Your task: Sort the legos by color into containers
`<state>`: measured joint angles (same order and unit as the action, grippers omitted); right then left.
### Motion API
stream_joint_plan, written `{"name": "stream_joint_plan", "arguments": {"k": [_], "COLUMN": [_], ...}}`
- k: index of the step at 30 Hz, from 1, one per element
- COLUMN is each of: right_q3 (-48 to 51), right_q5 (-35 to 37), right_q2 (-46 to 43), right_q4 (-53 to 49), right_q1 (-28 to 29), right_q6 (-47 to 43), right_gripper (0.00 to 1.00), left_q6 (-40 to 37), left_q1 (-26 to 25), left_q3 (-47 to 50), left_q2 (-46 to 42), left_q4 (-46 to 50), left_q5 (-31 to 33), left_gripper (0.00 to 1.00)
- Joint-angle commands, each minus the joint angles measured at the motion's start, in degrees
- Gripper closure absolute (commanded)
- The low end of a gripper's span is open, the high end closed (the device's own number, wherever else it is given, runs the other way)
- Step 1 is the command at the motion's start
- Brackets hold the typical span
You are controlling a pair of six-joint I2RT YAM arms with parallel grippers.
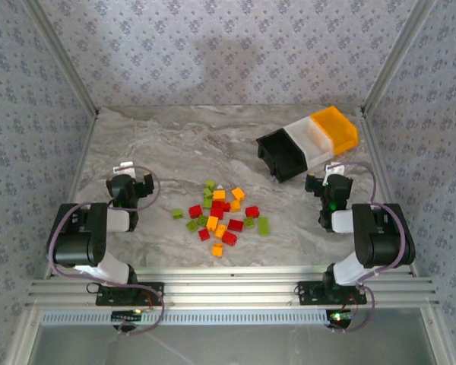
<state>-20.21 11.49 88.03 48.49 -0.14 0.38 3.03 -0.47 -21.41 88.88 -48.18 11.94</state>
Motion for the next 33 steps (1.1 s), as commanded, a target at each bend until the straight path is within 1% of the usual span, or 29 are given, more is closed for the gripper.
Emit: {"name": "stream_joint_plan", "arguments": {"k": [1, 4, 5, 6, 7, 8, 10, 13, 16, 17, 19, 20, 21, 22, 23, 24, 25, 26, 27, 29, 31, 33], "right_q3": [-0.9, -0.7, -0.8, -1.3, -1.4, -1.6, -3.2, -9.0, -12.1, -12.9, -13.9, -14.7, -15.5, -16.6, -18.1, -18.5, -18.0, -17.3, -16.5, -16.8, -19.7, -24.7], "right_q5": [-0.6, -0.6, 0.3, 1.3, -0.2, 1.3, 3.2, 5.2, 8.6, 11.6, 16.7, 18.1, 19.6, 19.4, 17.2, 10.7, 5.6, 1.9, -0.3, -6.3, -9.7, -11.6], "right_q2": [-0.7, -0.8, -1.4, -3.1, -3.7, -4.3, -6.6, -9.3, -11.9, -13.1, -15.8, -17.2, -18.4, -19.5, -20.4, -20.7, -20.7, -20.6, -20.6, -20.6, -19.7, -17.1], "right_q4": [0.8, 1.0, 0.6, -2.2, -2.6, -3.4, -8.8, -21.8, -28.4, -30.5, -32.9, -35.7, -38.8, -43.3, -49.1, -50.9, -48.5, -44.4, -42.5, -41.5, -44.6, -50.2], "right_q1": [-0.3, -0.4, -0.3, -0.4, -0.9, -0.4, 0.5, 0.4, 1.4, 2.0, 2.6, 2.3, 1.5, 0.5, -1.6, -4.2, -6.4, -7.7, -8.2, -8.5, -7.4, -4.4], "right_q6": [0.2, 0.2, 0.6, 1.3, 1.1, 1.0, 0.7, 3.4, 5.7, 6.9, 10.9, 16.0, 22.5, 30.4, 40.7, 43.6, 42.3, 41.5, 41.2, 36.3, 31.8, 26.4], "right_gripper": [0.00, 0.00, 0.00, 0.00, 0.00, 0.00, 0.00, 0.00, 0.00, 0.00, 0.00, 0.00, 0.00, 0.00, 0.00, 0.00, 0.00, 0.00, 0.00, 0.00, 0.00, 0.00], "left_q6": [-0.1, -0.2, -0.2, -0.4, -0.6, -0.5, -0.3, 0.5, 3.5, 5.4, 11.7, 16.4, 23.0, 29.7, 38.2, 49.8, 54.1, 54.3, 56.2, 54.8, 53.6, 51.8], "left_q1": [-0.1, -0.1, -0.4, -0.8, -0.9, -0.9, -0.9, -0.8, -0.7, -0.7, -0.6, -0.6, -0.5, -0.3, 0.2, 0.9, 2.0, 3.0, 3.5, 5.1, 5.3, 5.1], "left_q3": [-1.3, -1.5, -2.7, -4.5, -5.6, -6.2, -6.1, -5.9, -6.3, -6.5, -7.5, -8.3, -9.7, -11.0, -13.0, -15.3, -15.5, -14.6, -13.6, -12.9, -15.8, -18.8], "left_q2": [-0.8, -1.4, -3.7, -6.7, -8.6, -10.1, -13.0, -17.6, -21.6, -22.7, -24.6, -25.5, -26.4, -27.5, -28.9, -30.5, -31.2, -31.8, -32.8, -34.2, -33.5, -31.5], "left_q4": [-0.6, -0.8, 4.1, 10.4, 13.2, 15.1, 16.3, 17.2, 17.0, 16.5, 16.2, 16.9, 19.7, 23.8, 30.5, 41.3, 43.5, 41.5, 40.6, 38.8, 43.0, 46.1], "left_q5": [-0.7, -0.3, 0.5, 1.1, 1.0, 1.2, 1.7, 2.4, 2.3, 2.2, 4.1, 6.5, 10.5, 14.4, 17.9, 19.7, 18.9, 16.5, 15.0, 8.7, 4.6, -1.7], "left_gripper": [0.00, 0.01, 0.01, 0.01, 0.01, 0.01, 0.01, 0.01, 0.00, 0.00, 0.01, 0.00, 0.01, 0.00, 0.00, 0.00, 0.00, 0.00, 0.00, 0.00, 0.00, 0.01]}}
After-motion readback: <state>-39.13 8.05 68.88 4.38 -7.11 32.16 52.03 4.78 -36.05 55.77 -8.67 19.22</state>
